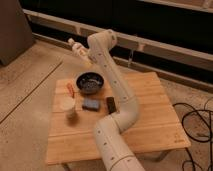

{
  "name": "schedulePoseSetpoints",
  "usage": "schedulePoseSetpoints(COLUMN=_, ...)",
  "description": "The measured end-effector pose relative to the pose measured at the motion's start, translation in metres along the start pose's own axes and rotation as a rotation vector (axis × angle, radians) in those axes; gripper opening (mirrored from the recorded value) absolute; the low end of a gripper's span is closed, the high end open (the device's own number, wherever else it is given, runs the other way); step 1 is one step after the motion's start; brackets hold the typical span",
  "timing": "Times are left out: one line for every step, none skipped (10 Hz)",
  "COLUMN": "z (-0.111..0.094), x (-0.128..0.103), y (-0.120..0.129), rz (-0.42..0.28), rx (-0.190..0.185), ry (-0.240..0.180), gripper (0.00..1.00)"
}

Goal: Place the bottle in the ceramic bowl

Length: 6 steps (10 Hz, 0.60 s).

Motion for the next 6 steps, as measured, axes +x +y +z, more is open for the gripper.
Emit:
schedulePoseSetpoints(z=0.000, x=0.000, y=0.000, rz=0.000, rx=0.000, ry=0.000, gripper=0.27)
schedulePoseSetpoints(z=0.000, x=0.000, y=0.000, rz=0.000, rx=0.000, ry=0.000, gripper=0.20)
schedulePoseSetpoints(z=0.000, x=0.000, y=0.000, rz=0.000, rx=0.000, ry=0.000, gripper=0.18)
schedulePoseSetpoints(z=0.003, x=0.001, y=-0.001, rz=0.003, rx=-0.001, ry=0.009, gripper=0.13)
schedulePoseSetpoints(z=0.009, x=0.001, y=-0.006, rz=0.015, rx=-0.004, ry=0.018, gripper=0.02)
schedulePoseSetpoints(z=0.014, x=-0.002, y=-0.010, rz=0.027, rx=-0.008, ry=0.021, gripper=0.00)
